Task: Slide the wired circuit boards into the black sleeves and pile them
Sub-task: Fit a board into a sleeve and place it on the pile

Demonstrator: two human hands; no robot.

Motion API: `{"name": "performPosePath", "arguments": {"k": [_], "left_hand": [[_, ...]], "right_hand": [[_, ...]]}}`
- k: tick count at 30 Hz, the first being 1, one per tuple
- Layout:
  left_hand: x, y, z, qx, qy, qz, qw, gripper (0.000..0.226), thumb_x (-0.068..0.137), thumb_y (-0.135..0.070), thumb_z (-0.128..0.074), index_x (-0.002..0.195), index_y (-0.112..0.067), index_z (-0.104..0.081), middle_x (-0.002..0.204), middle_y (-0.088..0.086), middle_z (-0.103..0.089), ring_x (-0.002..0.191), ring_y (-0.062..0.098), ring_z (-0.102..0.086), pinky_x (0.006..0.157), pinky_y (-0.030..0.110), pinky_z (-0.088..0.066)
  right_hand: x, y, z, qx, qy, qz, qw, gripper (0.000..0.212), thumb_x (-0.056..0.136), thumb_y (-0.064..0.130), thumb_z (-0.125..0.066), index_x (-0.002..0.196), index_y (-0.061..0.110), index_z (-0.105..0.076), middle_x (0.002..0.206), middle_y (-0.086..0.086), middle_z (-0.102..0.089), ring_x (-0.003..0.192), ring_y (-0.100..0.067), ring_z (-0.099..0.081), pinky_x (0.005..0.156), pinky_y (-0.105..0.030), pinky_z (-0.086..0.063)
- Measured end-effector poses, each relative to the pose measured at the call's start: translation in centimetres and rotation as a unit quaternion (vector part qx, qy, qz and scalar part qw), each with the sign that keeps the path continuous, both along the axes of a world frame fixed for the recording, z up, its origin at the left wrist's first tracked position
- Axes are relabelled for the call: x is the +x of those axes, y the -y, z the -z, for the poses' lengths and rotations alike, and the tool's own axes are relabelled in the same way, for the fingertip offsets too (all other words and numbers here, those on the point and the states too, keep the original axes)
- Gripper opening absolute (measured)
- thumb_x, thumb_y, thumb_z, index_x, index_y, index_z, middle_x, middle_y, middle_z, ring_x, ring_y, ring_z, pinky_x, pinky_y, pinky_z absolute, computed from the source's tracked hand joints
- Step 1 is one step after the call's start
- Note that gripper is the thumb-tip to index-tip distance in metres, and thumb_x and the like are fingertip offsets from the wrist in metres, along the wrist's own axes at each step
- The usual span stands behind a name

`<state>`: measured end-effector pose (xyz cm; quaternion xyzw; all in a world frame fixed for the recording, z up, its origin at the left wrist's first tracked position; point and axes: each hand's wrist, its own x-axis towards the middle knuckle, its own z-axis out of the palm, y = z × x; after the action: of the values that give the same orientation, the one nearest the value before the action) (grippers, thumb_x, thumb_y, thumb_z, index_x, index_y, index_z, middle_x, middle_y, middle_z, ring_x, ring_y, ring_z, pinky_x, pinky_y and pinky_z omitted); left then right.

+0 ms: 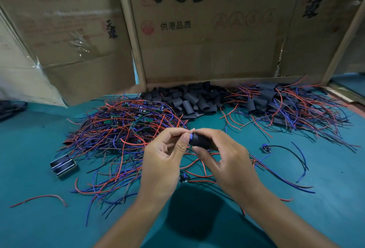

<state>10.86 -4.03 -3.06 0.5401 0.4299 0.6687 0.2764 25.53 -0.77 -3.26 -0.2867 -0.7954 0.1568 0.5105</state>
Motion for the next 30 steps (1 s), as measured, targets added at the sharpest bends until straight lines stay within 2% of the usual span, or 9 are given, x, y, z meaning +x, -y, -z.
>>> {"name": "performPosePath", "arguments": {"k": [6, 9, 11, 14, 16, 19, 22, 26, 30], "left_hand": [[0.0, 0.1, 0.2, -0.020, 0.033, 0.005, 0.999, 0.013, 0.089, -0.023, -0.070, 0.092, -0.010, -0.071, 0.091, 0.004, -0.075, 0.087, 0.016, -0.071, 0.086, 0.042, -0.058], [0.1, 0.2, 0.2, -0.030, -0.004, -0.007, 1.000, 0.017, 0.095, -0.029, -0.061, 0.093, -0.019, -0.075, 0.093, 0.002, -0.075, 0.090, 0.019, -0.071, 0.089, 0.048, -0.057], [0.2, 0.3, 0.1, -0.036, -0.015, -0.005, 0.999, 0.020, 0.096, -0.031, -0.059, 0.093, -0.021, -0.076, 0.093, 0.001, -0.076, 0.090, 0.017, -0.071, 0.090, 0.045, -0.056], [0.3, 0.5, 0.0, -0.034, -0.026, -0.006, 0.999, 0.020, 0.097, -0.026, -0.059, 0.094, -0.020, -0.078, 0.093, -0.001, -0.077, 0.089, 0.011, -0.071, 0.084, 0.027, -0.055], [0.4, 0.6, -0.1, -0.031, -0.031, -0.003, 0.999, 0.019, 0.098, -0.022, -0.060, 0.096, -0.018, -0.078, 0.095, -0.002, -0.077, 0.092, 0.011, -0.072, 0.084, 0.020, -0.053], [0.4, 0.6, 0.0, -0.038, -0.027, -0.004, 0.999, 0.021, 0.094, -0.025, -0.060, 0.100, -0.014, -0.077, 0.098, -0.002, -0.077, 0.096, 0.014, -0.072, 0.086, 0.023, -0.054], [0.2, 0.6, 0.0, -0.042, -0.031, 0.000, 0.999, 0.023, 0.093, -0.028, -0.060, 0.099, -0.015, -0.078, 0.097, -0.003, -0.077, 0.097, 0.014, -0.072, 0.088, 0.025, -0.054], [0.0, 0.3, 0.3, -0.039, -0.063, -0.014, 0.997, 0.016, 0.096, -0.032, -0.060, 0.103, -0.025, -0.073, 0.102, -0.006, -0.075, 0.099, 0.012, -0.070, 0.087, 0.023, -0.052], [-1.6, -0.1, 0.3, -0.020, -0.116, -0.070, 0.991, 0.019, 0.095, -0.036, -0.057, 0.113, -0.038, -0.062, 0.112, -0.017, -0.071, 0.108, 0.006, -0.066, 0.090, 0.028, -0.054]], "right_hand": [[0.0, -0.1, 0.1, 0.008, 0.004, -0.005, 1.000, 0.029, 0.093, 0.024, -0.063, 0.120, 0.012, -0.062, 0.112, 0.005, -0.066, 0.104, -0.002, -0.059, 0.091, -0.016, -0.046], [0.1, -0.2, 0.2, 0.005, 0.000, -0.003, 1.000, 0.028, 0.093, 0.023, -0.063, 0.120, 0.016, -0.062, 0.113, 0.009, -0.065, 0.105, 0.001, -0.059, 0.091, -0.016, -0.045], [0.1, -0.3, 0.3, 0.009, -0.003, -0.002, 1.000, 0.027, 0.093, 0.022, -0.064, 0.120, 0.016, -0.062, 0.113, 0.010, -0.065, 0.105, -0.002, -0.060, 0.090, -0.018, -0.047], [0.1, -0.5, 0.4, 0.014, -0.005, 0.000, 1.000, 0.027, 0.093, 0.020, -0.066, 0.119, 0.015, -0.062, 0.112, 0.009, -0.065, 0.104, -0.004, -0.062, 0.089, -0.021, -0.049], [0.2, -0.6, 0.5, 0.023, 0.003, 0.005, 1.000, 0.029, 0.091, 0.016, -0.068, 0.120, 0.014, -0.062, 0.112, 0.008, -0.066, 0.103, -0.004, -0.062, 0.089, -0.019, -0.048], [0.1, -0.5, 0.8, 0.042, 0.044, 0.019, 0.998, 0.036, 0.087, 0.010, -0.070, 0.123, 0.009, -0.061, 0.112, 0.002, -0.067, 0.102, -0.009, -0.062, 0.088, -0.017, -0.047], [0.0, -0.2, 0.9, 0.047, 0.071, 0.048, 0.995, 0.037, 0.084, 0.009, -0.069, 0.121, 0.007, -0.064, 0.108, -0.001, -0.069, 0.095, -0.016, -0.067, 0.079, -0.032, -0.055], [0.6, -0.5, 0.2, 0.039, 0.118, 0.093, 0.988, 0.025, 0.093, 0.024, -0.058, 0.113, 0.012, -0.067, 0.101, -0.001, -0.072, 0.087, -0.023, -0.069, 0.068, -0.040, -0.056], [3.3, -4.9, -1.9, 0.006, 0.234, 0.159, 0.959, 0.023, 0.097, 0.030, -0.057, 0.116, 0.020, -0.066, 0.109, 0.002, -0.070, 0.097, -0.022, -0.066, 0.077, -0.039, -0.053]]}}
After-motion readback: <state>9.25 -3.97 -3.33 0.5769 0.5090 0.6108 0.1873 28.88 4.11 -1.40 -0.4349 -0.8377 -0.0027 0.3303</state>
